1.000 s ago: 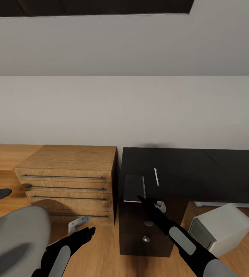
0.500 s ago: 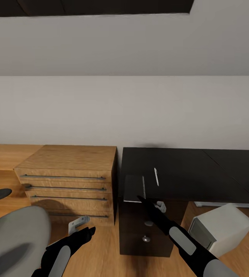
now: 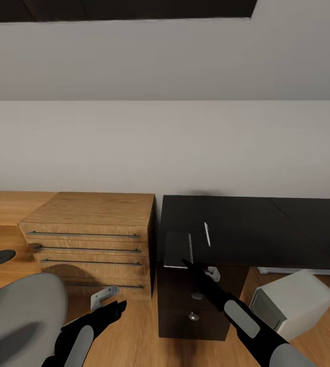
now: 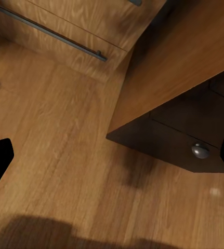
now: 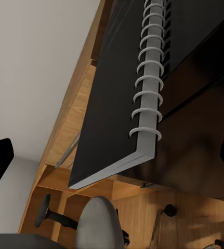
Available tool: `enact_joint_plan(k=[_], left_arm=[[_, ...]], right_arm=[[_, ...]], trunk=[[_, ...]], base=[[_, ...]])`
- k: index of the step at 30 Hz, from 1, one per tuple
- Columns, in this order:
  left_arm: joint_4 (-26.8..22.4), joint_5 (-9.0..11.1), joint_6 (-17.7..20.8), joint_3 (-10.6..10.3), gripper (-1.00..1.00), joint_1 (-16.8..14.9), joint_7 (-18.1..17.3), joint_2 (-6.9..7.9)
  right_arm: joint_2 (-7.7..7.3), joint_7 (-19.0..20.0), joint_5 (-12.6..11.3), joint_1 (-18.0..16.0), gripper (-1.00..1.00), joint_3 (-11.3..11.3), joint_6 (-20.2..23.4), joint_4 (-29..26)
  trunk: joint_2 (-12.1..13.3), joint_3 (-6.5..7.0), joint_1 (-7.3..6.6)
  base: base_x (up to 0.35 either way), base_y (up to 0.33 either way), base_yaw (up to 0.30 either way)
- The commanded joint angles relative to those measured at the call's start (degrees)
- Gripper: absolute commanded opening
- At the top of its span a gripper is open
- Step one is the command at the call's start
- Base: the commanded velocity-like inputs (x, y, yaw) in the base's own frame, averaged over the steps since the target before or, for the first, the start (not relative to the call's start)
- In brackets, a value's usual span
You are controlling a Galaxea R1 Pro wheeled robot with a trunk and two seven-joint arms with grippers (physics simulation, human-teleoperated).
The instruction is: In the bedroom, organize the workspace by keeping the computer under the desk, ensuring the monitor is on the desk, placing the keyboard on the desk next to the monitor, placing the mouse on the desk next to the keyboard, moving the folder from the swivel chair onto the desk next to the mouse, stacking the notebook on top of the folder with the pen on top of the notebook, and positioning the swivel chair next to the desk.
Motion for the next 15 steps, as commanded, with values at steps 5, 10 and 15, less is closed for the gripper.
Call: enact_joint_plan(k=[5,10,15], left_arm=[[-0.1,0.6,0.1,0.0,1.0,0.0,0.6,0.0],[-0.1,0.6,0.1,0.0,1.0,0.0,0.6,-0.01],[-0.1,0.7,0.1,0.0,1.0,0.0,0.6,-0.01]], right_arm=[[-0.06,0.1,-0.6,-0.1,1.0,0.2,0.2,0.0],[-0.02,0.0,-1.1,-0.1,1.0,0.2,0.4,0.1],[0.01,0.0,-1.1,-0.1,1.0,0.2,0.4,0.1]], trunk=[[0.0,-0.06,0.0],[0.0,-0.06,0.0],[0.0,-0.06,0.0]], base=[[0.0,0.0,0.0],[0.0,0.0,0.0],[0.0,0.0,0.0]])
